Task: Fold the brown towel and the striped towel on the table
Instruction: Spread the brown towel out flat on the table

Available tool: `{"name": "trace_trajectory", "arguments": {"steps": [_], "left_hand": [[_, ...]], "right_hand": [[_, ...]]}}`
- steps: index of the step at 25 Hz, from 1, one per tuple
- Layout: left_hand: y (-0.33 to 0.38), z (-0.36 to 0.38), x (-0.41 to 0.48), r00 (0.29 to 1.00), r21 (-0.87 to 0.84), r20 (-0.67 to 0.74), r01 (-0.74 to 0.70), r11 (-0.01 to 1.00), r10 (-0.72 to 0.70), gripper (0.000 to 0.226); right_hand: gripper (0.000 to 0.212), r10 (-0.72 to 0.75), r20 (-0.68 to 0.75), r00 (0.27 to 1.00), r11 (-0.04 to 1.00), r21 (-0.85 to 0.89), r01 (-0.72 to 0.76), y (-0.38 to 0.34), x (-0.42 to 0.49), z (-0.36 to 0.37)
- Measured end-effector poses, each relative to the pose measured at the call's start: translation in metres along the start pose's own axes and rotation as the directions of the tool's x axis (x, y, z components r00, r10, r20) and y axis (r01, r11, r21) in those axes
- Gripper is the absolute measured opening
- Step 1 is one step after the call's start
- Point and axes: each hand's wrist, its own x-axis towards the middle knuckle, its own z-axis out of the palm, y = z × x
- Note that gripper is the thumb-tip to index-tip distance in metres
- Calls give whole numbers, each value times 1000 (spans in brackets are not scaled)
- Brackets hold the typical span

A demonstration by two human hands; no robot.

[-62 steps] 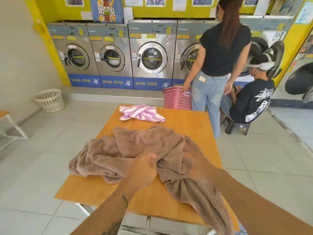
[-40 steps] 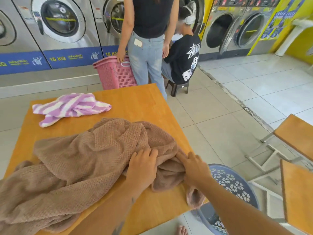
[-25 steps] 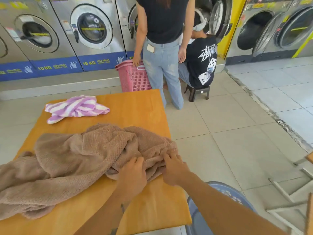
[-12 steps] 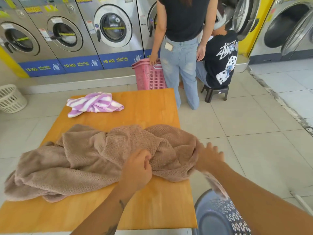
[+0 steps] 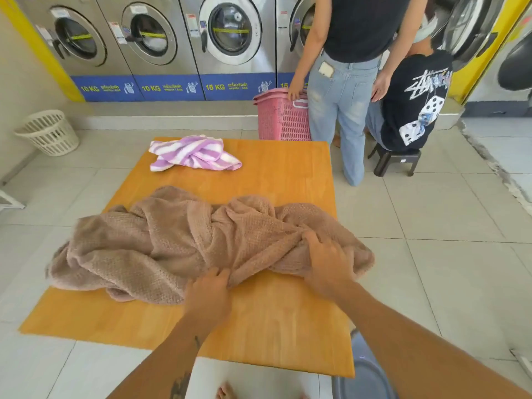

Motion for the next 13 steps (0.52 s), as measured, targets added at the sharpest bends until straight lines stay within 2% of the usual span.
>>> {"name": "trace_trajectory", "arguments": {"steps": [1, 3, 5, 7, 9, 11, 13], "left_hand": [[-11, -3, -2, 991, -63, -132, -22, 998, 13, 26], [-37, -20, -2, 938, -152, -346, -21, 988, -33, 21], [-69, -41, 2, 889, -201, -445, 20, 979, -110, 22], [-103, -58, 4, 873, -214, -454, 88, 973, -179, 25], [-130, -62, 4, 886, -230, -395, 160, 960, -243, 19], [-147, -55, 4, 915, -268, -304, 186, 945, -266, 10], [-154, -47, 1, 944, -346, -206, 176, 922, -257, 7]], "right_hand": [[58, -3, -110, 994, 1000, -14, 2, -1, 5, -10], [54, -5, -253, 967, 993, -115, -25, -10, 13, -27], [60, 39, -223, 974, 961, -259, -98, -25, 14, -35], [76, 54, -92, 994, 949, -305, -79, -53, 6, -34], [74, -38, 53, 998, 990, -135, 45, -88, -3, -23], [73, -147, 149, 978, 989, 39, 143, -126, -12, -7], [73, -187, 184, 965, 982, 49, 181, -156, -13, 11]]}}
